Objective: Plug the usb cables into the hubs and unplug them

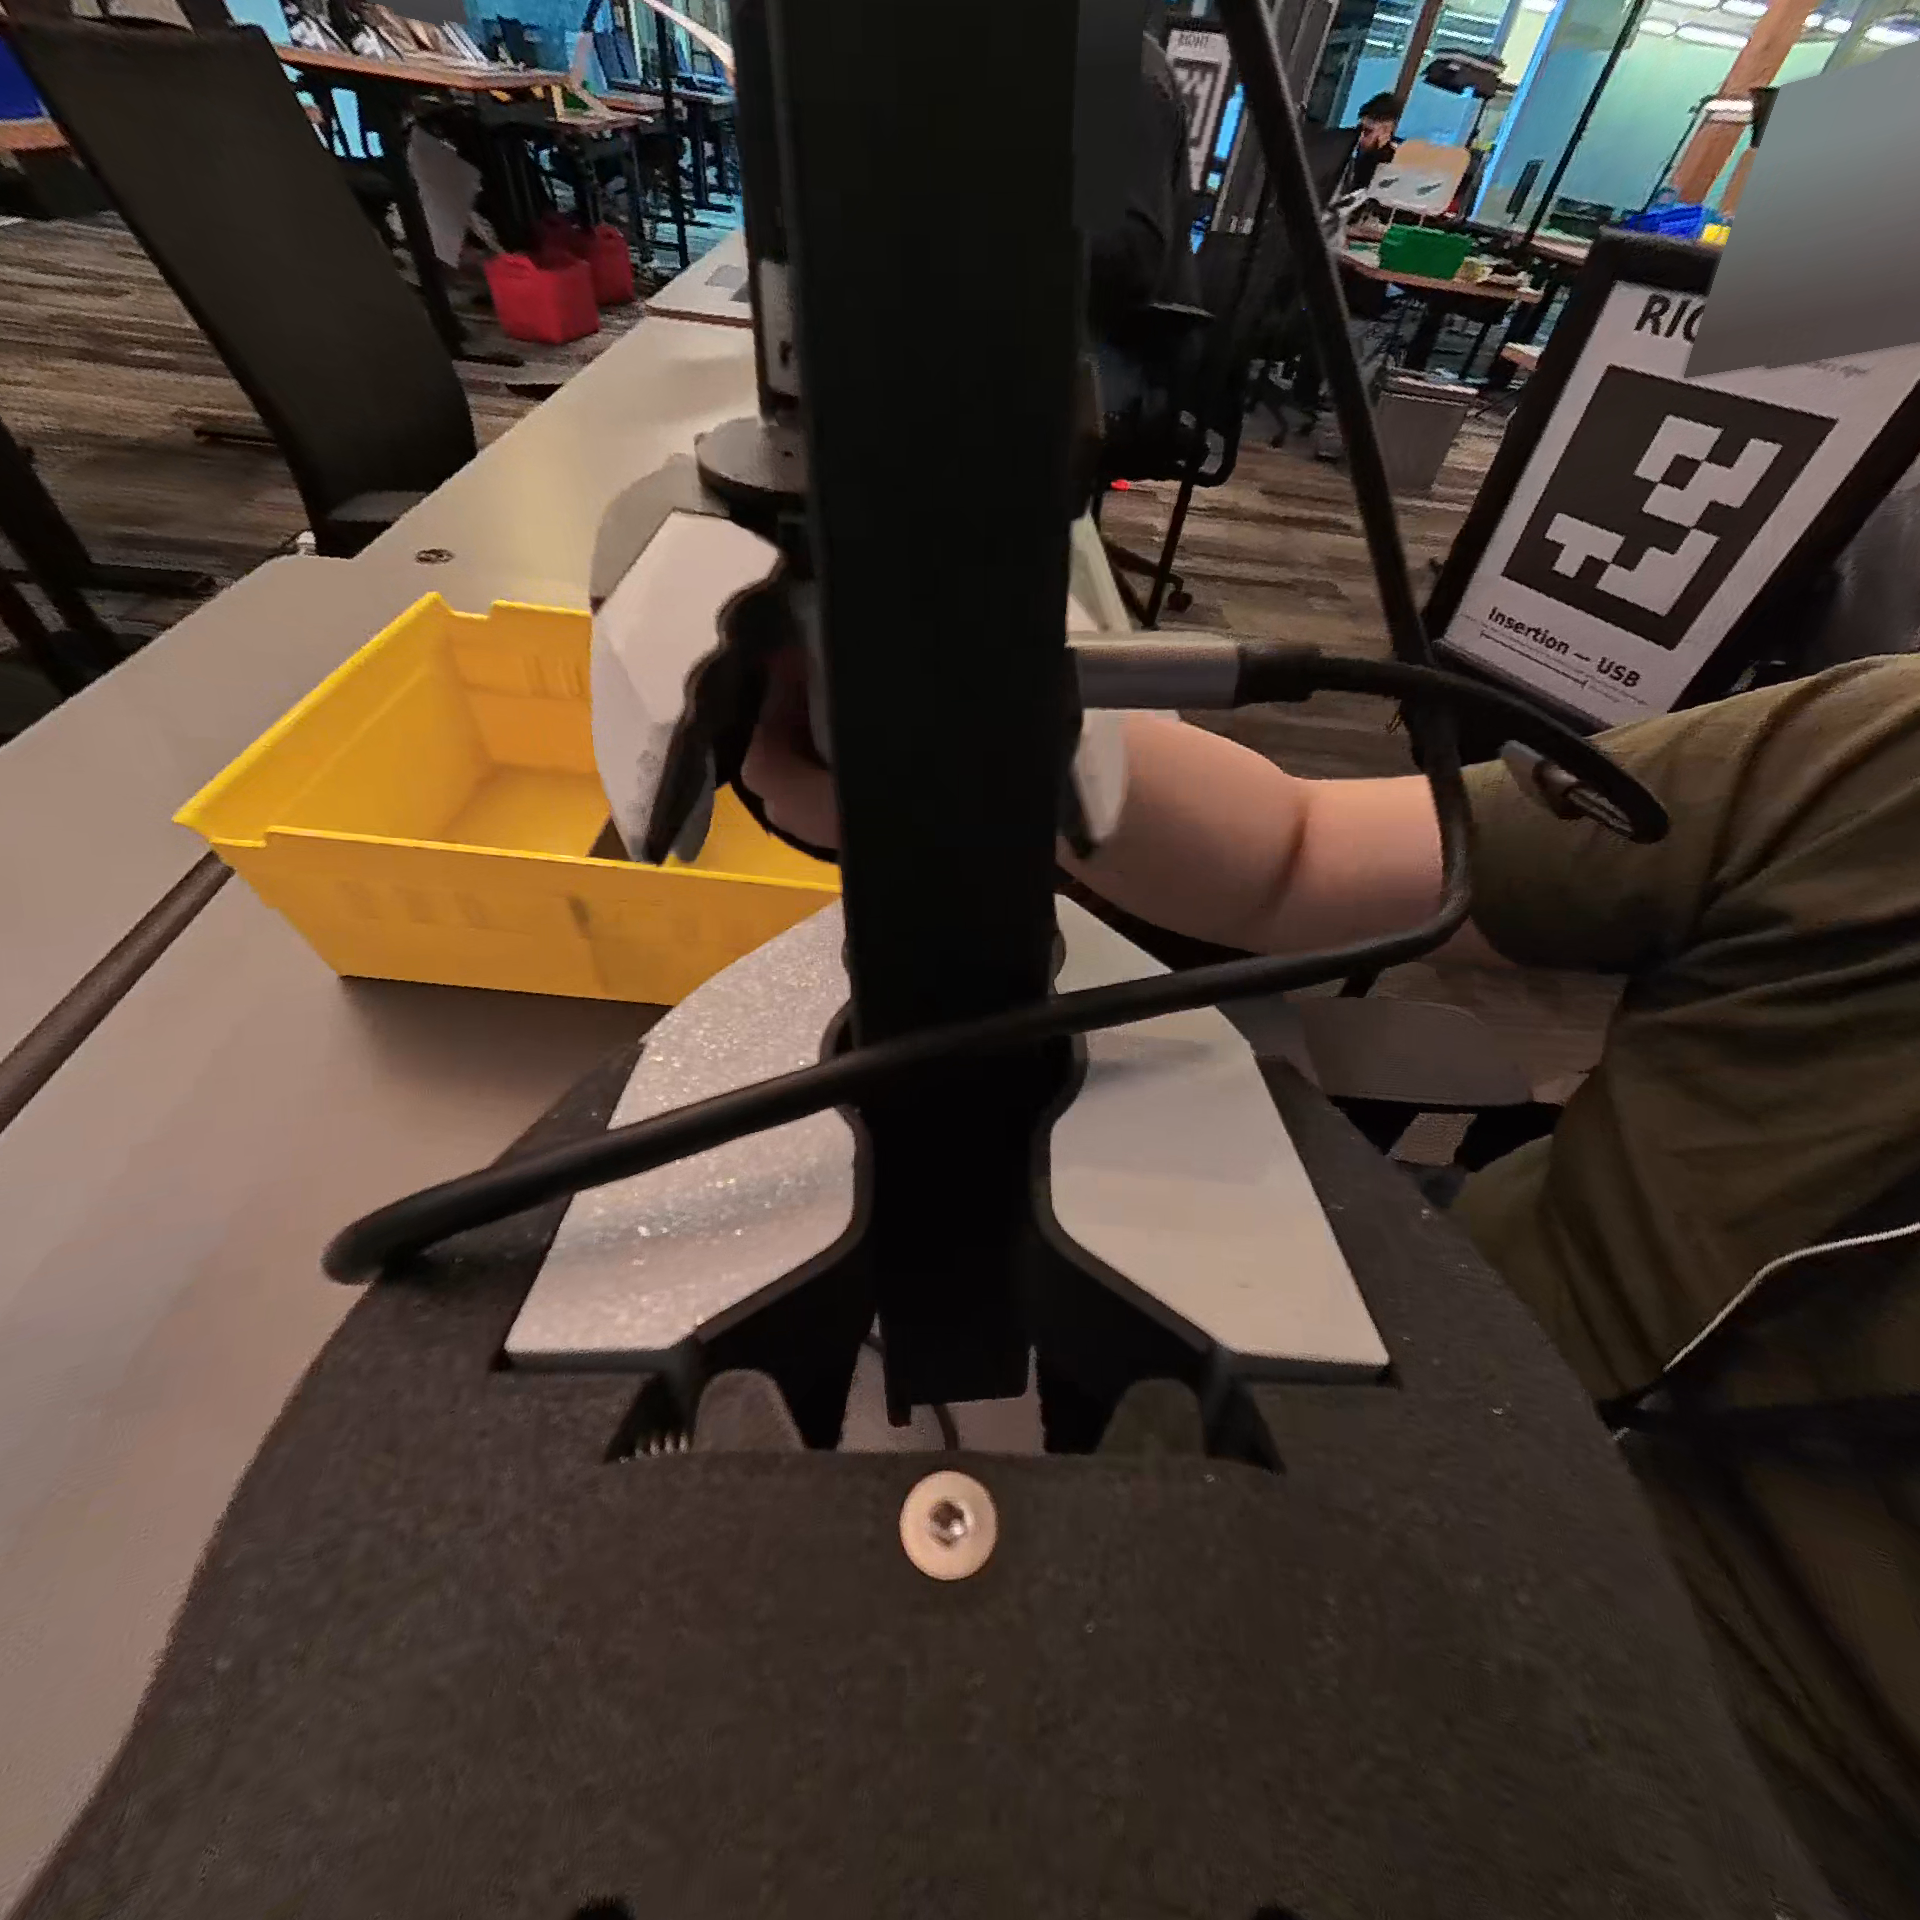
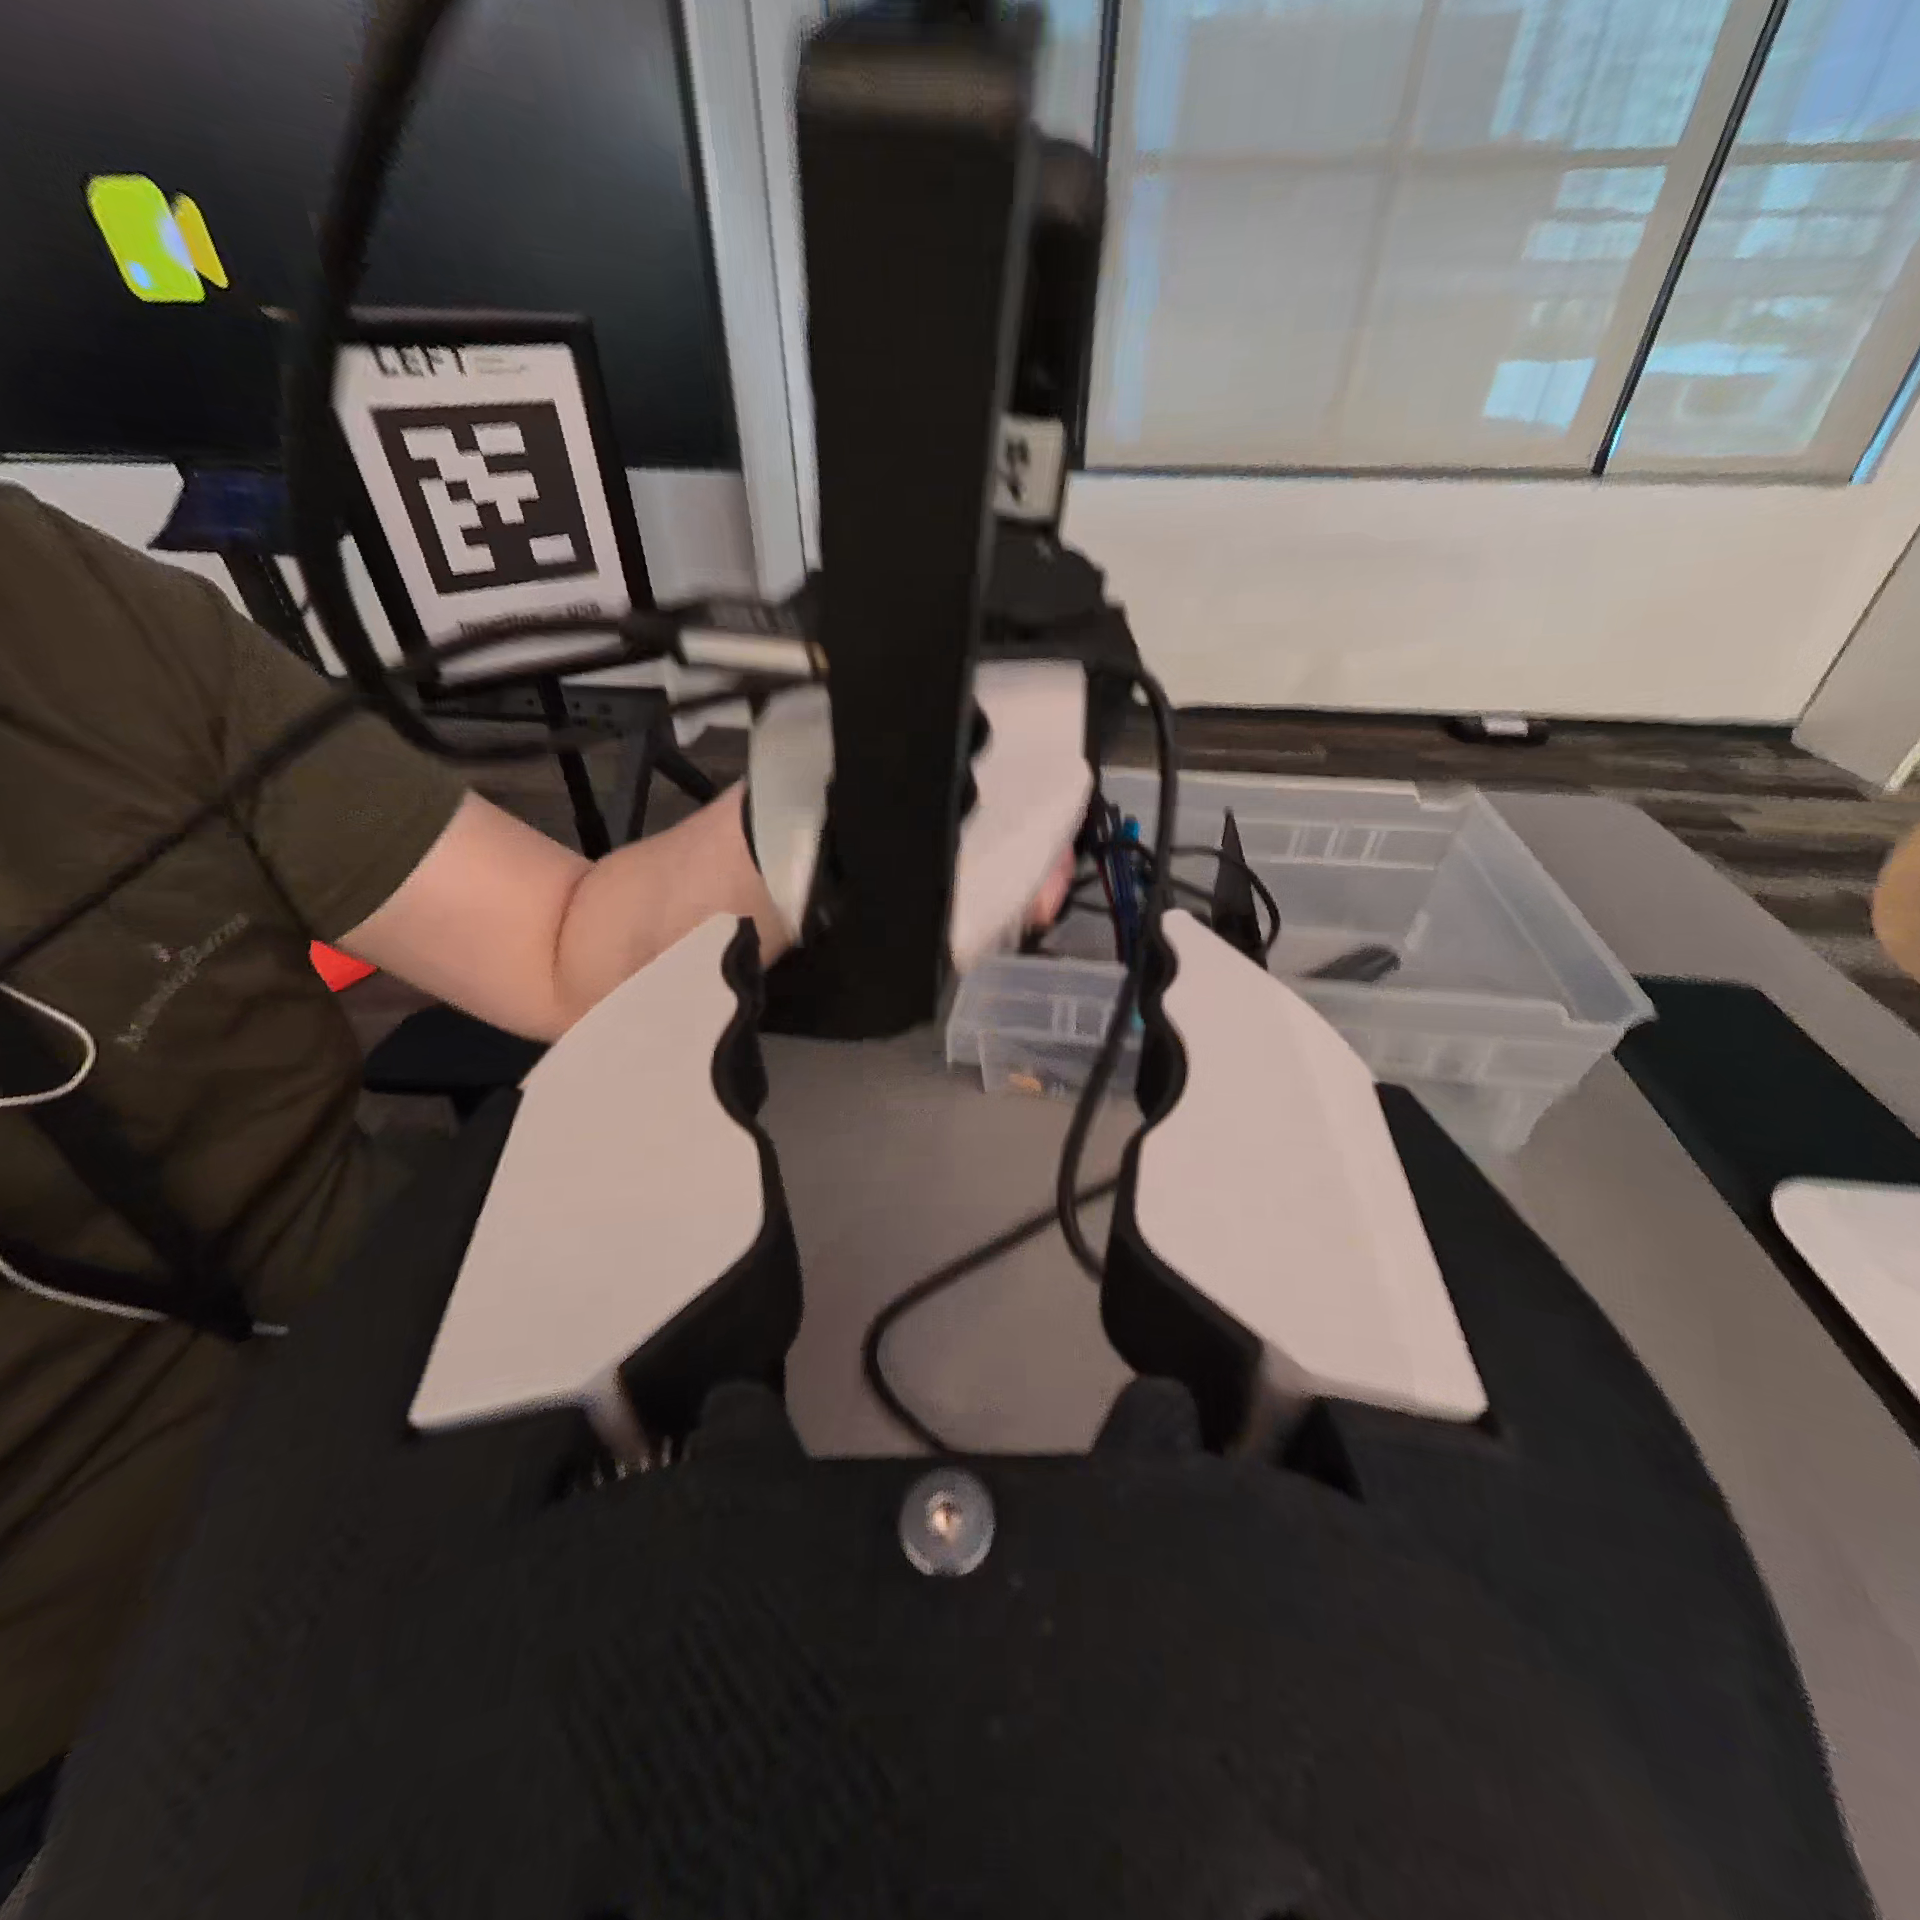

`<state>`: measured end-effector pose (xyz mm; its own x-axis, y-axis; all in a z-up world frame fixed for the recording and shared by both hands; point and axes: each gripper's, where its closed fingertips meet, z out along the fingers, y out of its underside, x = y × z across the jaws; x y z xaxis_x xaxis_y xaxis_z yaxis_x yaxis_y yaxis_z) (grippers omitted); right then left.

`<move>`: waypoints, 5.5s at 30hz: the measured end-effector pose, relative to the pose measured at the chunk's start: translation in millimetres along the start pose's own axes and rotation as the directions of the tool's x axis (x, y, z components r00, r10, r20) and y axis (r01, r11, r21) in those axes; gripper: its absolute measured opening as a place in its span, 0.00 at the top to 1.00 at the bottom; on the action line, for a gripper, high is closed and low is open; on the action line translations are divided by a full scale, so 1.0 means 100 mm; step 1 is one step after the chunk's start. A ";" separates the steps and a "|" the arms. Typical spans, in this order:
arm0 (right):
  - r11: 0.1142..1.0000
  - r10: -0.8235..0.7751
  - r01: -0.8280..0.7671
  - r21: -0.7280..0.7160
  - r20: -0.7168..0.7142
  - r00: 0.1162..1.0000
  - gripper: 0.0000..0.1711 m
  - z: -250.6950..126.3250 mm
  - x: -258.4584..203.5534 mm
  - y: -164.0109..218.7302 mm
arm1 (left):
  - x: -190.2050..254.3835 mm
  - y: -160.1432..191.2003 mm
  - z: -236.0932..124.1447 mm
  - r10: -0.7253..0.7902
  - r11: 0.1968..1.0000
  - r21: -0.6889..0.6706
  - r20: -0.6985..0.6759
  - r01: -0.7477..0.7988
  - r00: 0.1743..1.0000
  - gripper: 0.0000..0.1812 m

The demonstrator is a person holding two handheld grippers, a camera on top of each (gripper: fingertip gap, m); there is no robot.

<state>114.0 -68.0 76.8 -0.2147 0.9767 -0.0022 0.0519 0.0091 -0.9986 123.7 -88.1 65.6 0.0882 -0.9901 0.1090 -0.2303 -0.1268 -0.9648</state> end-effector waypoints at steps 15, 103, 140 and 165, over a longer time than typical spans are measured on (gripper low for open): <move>0.850 -0.045 0.111 -0.515 0.140 0.989 0.71 0.35 -0.19 1.16 | 0.27 -0.25 -0.78 0.089 0.990 0.108 0.019 -0.090 0.996 0.85; 0.941 0.078 -0.305 -0.143 -0.788 0.611 0.79 -3.00 0.83 0.54 | -2.43 -0.52 1.38 0.628 0.748 -0.655 0.649 -0.105 0.429 0.85; 0.601 -0.754 0.115 -0.791 -0.514 0.408 0.78 -2.69 1.42 0.73 | -2.20 -0.02 1.90 0.845 0.383 -0.871 0.196 -0.307 0.498 0.85; 0.579 -0.308 -0.479 -0.660 -0.721 0.620 0.85 -3.02 1.51 1.77 | -0.90 -0.27 0.35 0.303 0.950 -0.261 0.635 -0.173 0.711 0.74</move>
<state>385.1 145.6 -84.7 0.5543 0.7577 0.3445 0.7763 -0.3213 -0.5422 156.2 6.3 73.7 0.6081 -0.7039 -0.3671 -0.4867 0.0348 -0.8729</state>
